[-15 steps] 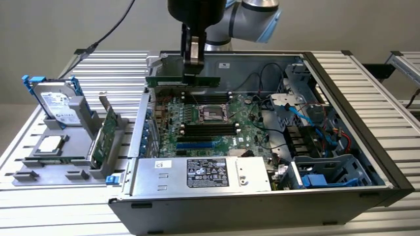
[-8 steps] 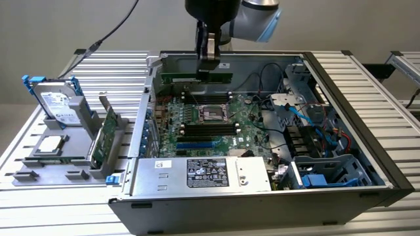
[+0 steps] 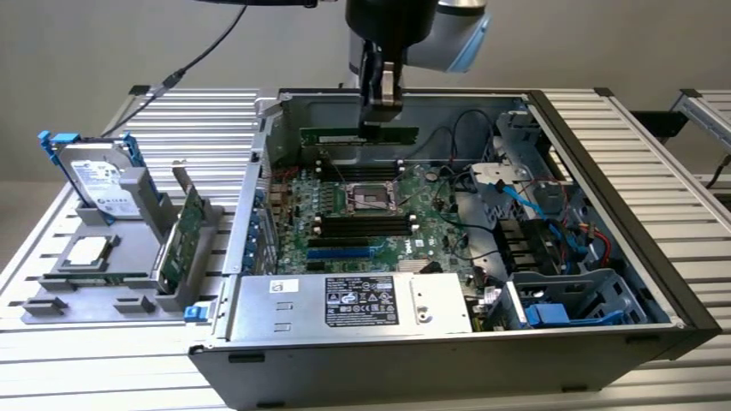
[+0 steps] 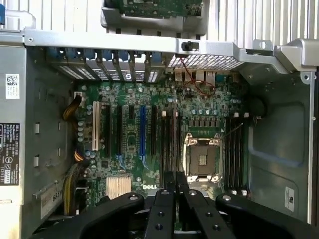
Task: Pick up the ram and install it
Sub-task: 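Pick up the ram and move it above insertion slot, then insert the ram into the slot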
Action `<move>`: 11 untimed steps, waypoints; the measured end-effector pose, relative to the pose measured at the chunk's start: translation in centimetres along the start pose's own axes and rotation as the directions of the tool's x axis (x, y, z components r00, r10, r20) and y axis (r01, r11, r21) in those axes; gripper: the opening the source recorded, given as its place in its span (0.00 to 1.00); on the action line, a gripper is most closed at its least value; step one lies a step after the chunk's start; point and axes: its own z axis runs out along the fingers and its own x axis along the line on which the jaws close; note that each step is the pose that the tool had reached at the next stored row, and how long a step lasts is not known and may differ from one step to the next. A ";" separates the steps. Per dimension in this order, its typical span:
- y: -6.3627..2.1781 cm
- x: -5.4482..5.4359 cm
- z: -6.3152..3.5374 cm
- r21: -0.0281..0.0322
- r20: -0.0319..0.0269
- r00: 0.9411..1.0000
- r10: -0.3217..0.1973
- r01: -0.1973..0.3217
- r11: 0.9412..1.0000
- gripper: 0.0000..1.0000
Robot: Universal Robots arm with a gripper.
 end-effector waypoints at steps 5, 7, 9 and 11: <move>-0.57 -0.6 0.95 0.000 0.000 1.000 0.000 0.000 1.000 0.13; -0.74 -0.8 1.30 0.000 -0.001 1.000 0.000 0.000 1.000 0.13; -0.90 -1.0 1.69 0.000 -0.001 1.000 0.000 0.000 1.000 0.13; -1.04 -1.1 2.07 0.000 -0.001 1.000 0.000 0.000 1.000 0.13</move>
